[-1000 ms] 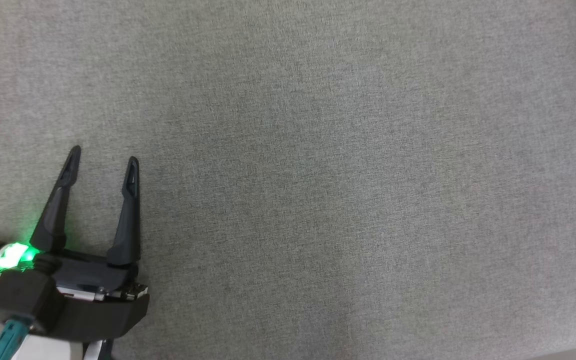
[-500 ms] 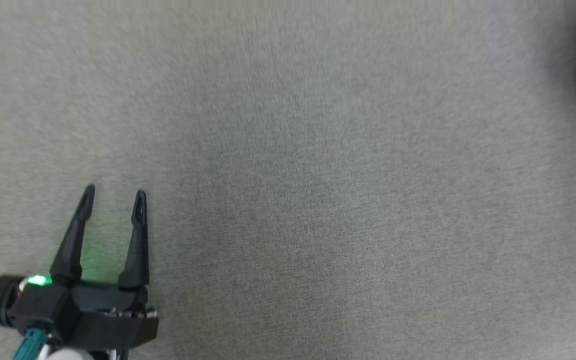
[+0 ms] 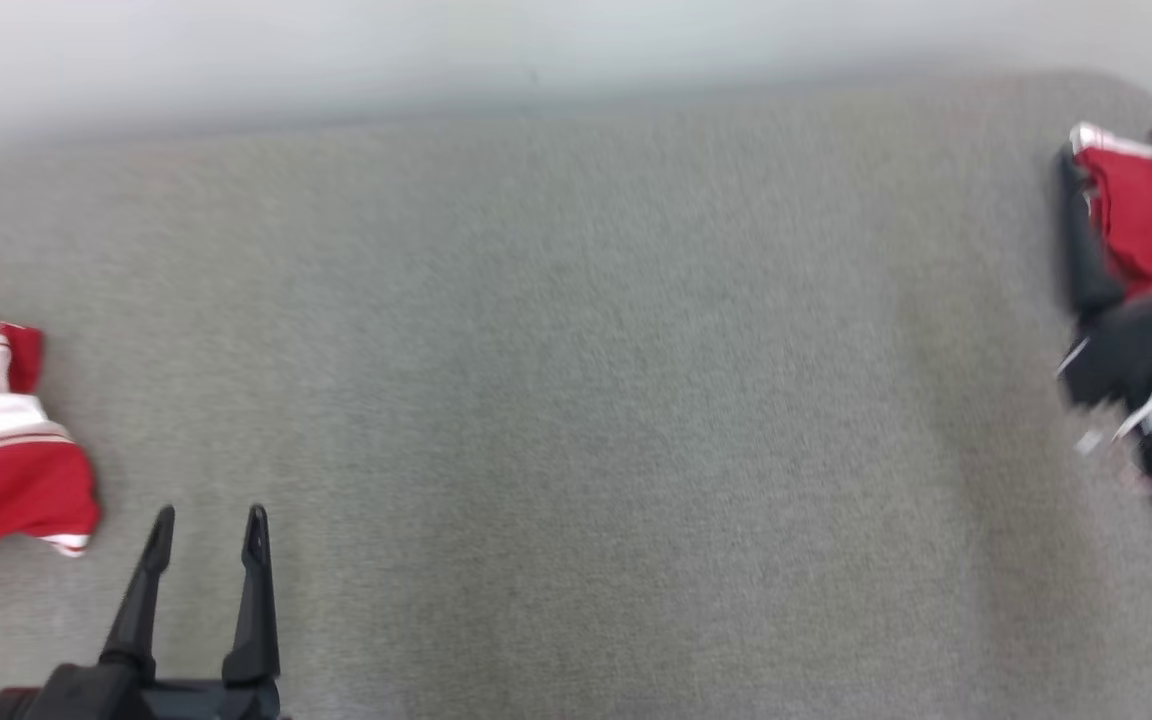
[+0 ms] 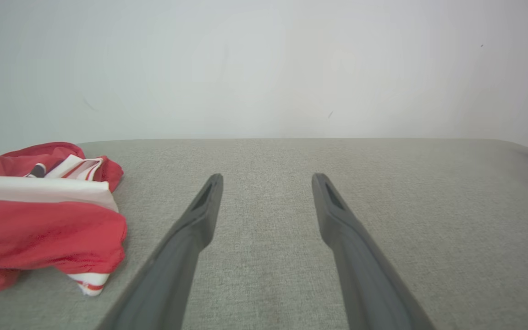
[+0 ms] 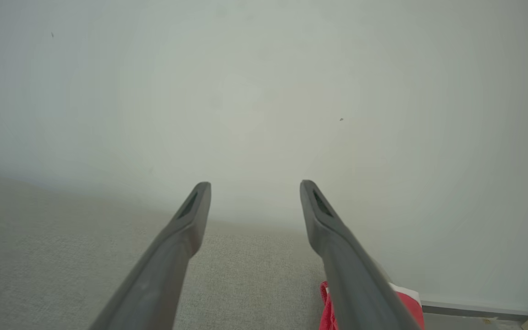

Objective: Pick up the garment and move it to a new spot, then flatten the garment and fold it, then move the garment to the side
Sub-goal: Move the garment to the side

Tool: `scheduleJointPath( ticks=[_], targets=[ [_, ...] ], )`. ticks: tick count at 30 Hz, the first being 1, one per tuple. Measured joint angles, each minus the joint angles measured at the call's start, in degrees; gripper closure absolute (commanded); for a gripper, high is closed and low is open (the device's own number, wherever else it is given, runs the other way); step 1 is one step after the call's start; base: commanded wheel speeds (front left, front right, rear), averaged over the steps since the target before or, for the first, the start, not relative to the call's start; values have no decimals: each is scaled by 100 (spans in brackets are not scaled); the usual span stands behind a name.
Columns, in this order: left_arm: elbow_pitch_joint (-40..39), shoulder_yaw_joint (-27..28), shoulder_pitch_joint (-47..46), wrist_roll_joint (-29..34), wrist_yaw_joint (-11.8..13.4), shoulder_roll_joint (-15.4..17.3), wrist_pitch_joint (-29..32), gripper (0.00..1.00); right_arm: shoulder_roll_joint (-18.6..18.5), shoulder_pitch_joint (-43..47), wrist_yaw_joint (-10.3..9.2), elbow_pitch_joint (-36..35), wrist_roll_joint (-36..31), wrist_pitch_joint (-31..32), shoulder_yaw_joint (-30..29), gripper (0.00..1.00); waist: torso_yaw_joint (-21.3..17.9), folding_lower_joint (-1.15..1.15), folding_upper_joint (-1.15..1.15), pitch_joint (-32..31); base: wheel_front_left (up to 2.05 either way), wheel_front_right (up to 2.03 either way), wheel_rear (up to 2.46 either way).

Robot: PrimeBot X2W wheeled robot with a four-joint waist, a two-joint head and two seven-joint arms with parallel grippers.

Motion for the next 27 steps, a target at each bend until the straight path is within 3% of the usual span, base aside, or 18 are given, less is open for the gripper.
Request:
scheduleJointPath(
  ticks=[13, 27],
  targets=[
    [249, -127, 137, -11, 0, -27, 1, 0, 1392, 2085, 0, -1435, -311, -76, -737, 0, 518, 0, 0, -694, 0, 0, 0],
    [573, -218, 163, -15, 0, -88, 1, 0, 2265, 4180, 0, -2598, -519, -15, -1161, 0, 824, 1, 0, -1155, 0, 0, 0]
  ],
)
